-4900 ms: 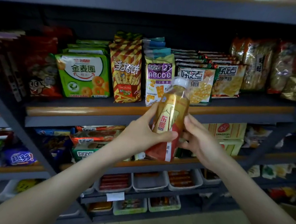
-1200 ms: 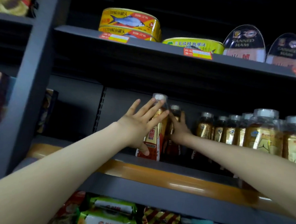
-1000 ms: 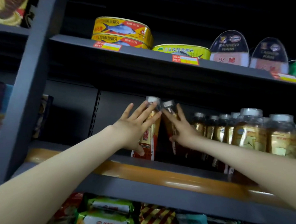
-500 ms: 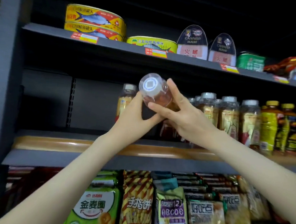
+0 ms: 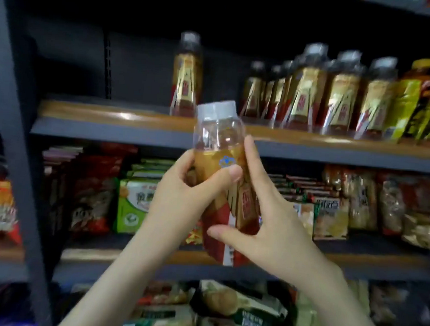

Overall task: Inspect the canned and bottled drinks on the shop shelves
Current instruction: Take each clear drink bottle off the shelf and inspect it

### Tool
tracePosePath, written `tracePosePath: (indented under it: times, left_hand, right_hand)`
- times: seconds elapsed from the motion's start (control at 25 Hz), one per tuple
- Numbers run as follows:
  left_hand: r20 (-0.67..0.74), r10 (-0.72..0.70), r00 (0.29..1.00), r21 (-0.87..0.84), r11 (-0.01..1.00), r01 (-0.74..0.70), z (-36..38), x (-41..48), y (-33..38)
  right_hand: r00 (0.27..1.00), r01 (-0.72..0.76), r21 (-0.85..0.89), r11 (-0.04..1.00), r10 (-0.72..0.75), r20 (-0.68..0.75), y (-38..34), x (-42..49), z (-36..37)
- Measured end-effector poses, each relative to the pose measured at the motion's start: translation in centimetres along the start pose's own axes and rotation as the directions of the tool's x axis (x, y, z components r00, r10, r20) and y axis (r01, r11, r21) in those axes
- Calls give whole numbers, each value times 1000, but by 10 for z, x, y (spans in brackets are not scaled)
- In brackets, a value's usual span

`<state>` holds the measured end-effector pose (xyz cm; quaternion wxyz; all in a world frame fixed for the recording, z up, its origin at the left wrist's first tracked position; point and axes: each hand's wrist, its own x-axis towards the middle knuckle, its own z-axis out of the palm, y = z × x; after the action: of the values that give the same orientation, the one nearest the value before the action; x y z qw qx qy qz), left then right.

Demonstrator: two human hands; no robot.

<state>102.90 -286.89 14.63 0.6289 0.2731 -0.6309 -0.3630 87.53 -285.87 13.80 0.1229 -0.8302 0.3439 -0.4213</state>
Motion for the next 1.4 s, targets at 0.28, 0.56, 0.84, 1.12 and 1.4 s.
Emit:
tracePosePath:
  times: [0.28, 0.56, 0.84, 1.12, 1.4]
  left_hand:
    - [128, -407, 904, 63, 913, 402, -17, -99, -77]
    - [-69, -546, 835, 56, 833, 550, -14, -154, -108]
    - [-54, -660, 749, 16, 749, 662, -13, -182, -101]
    - [60, -814, 577, -245, 549, 799, -12, -183, -100]
    - [-77, -946, 314, -263, 323, 909, 5, -182, -116]
  right_hand:
    - [961, -277, 600, 751, 205, 186, 54, -82, 54]
    - [797, -560, 519, 646, 247, 551, 81, -111, 85]
    - [706, -707, 584, 398, 348, 617, 86, -133, 100]
    - [629, -761, 496, 418, 290, 722, 86, -136, 94]
    - [681, -592, 388, 707, 181, 710, 85, -159, 107]
